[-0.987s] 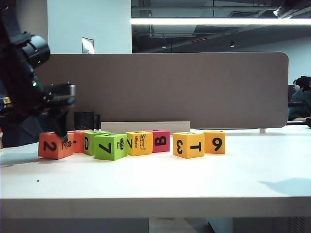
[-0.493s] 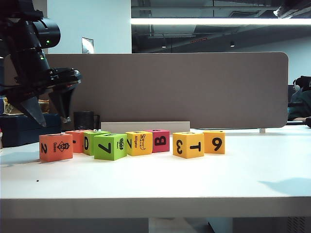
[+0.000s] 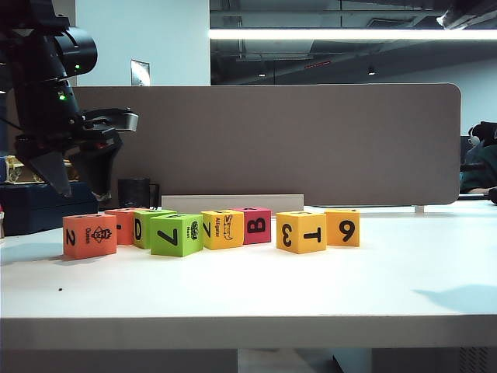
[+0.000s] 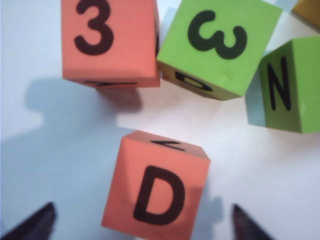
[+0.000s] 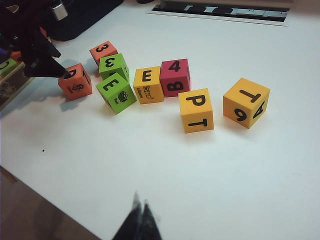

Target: Select the appropriate blocks from the scattered letter blocks on the table and arrange them in a row to spell out "DEEP".

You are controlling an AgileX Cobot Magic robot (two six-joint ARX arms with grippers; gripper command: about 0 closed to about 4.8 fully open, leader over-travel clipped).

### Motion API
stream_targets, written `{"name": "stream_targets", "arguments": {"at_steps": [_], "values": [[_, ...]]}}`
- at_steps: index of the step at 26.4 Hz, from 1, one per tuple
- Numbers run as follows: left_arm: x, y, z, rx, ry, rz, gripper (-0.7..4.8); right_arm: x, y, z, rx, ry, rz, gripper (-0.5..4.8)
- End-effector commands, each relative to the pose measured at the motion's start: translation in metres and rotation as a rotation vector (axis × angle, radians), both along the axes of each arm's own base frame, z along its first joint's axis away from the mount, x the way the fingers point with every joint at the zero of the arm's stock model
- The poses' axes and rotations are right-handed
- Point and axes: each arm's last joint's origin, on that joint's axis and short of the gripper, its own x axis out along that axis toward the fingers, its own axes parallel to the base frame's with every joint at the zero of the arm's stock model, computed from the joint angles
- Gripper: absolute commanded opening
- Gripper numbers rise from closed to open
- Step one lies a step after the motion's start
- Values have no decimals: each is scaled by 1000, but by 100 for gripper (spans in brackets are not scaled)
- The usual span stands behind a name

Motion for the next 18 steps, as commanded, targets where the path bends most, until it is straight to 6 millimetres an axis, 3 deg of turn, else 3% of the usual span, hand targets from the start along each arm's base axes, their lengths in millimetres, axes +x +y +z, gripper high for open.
{"name": "stream_targets", "arguments": {"at_steps": [1,8,9,12,18], "values": [[5,-1,-5,4,-17,-13,479,0,0,3,6,-16,4,-6],[15,-2,-34,14,60,-11,479,0,0,3,6,-16,3,-6],[16,-3,-37,12,69,-4,390,0,0,3,6,-16,3,-6],[16,-3,-37,-17,76,-5,266,0,0,3,6,-16,2,-5],[12,-4,-35,-89,138,154,263,0,0,3,6,-16,2,-6]]}}
